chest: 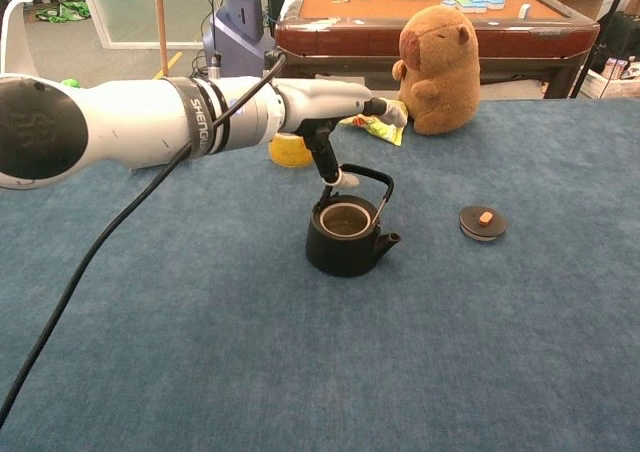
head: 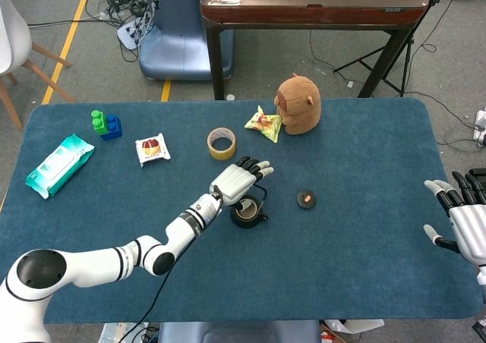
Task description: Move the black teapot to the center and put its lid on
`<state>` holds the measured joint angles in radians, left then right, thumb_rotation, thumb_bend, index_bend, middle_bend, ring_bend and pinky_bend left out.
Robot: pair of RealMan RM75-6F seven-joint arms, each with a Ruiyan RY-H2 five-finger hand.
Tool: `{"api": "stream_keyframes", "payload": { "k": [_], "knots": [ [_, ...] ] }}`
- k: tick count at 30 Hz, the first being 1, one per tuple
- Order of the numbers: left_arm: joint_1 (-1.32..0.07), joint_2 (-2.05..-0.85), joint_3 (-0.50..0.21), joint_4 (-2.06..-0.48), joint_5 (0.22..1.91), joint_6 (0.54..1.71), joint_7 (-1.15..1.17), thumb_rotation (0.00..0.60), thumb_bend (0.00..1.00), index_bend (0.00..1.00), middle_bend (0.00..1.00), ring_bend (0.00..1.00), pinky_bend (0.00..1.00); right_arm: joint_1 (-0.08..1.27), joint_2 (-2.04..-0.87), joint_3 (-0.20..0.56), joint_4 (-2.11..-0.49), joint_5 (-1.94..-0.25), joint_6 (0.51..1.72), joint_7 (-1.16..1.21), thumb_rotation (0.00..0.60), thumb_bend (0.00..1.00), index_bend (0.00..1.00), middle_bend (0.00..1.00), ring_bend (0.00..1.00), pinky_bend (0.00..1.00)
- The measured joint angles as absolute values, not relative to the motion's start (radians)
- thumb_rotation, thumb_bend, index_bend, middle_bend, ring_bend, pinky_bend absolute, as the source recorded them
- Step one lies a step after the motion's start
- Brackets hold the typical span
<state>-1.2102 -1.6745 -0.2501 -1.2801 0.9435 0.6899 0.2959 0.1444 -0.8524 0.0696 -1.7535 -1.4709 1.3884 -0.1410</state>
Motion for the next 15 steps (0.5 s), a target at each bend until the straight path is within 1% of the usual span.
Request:
{"api": "stream_keyframes", "payload": {
  "k": [4,9,15],
  "knots": [
    [-1.201,-1.654,-0.248,-1.309,0.95,0.702,0.293,0.6,0.27,0.0,0.0,0.0,0.0,0.148,-0.851,0.071,-1.759,-1.475,1.387,-0.145,0.6,0.23,0.17,0.21,0.01,0.03],
    [-1.172,-1.607,-0.244,-1.374,0.979,0.747,0.287,0.6,0.27,0.0,0.0,0.0,0.0,0.153,-0.847,0.071,-1.767,-1.481,1.381,-0.149,0.6,0.23,0.17,0.21,0.01,0.03],
    [-1.108,-1.508,-0.24,-1.49,1.022,0.829,0.27,0.6,0.27,0.02,0.0,0.0,0.0,0.168,-0.844,0.07,-1.779,-1.482,1.353,-0.155,0.6,0.23,0.17,0.22,0.04,0.09]
  ]
}}
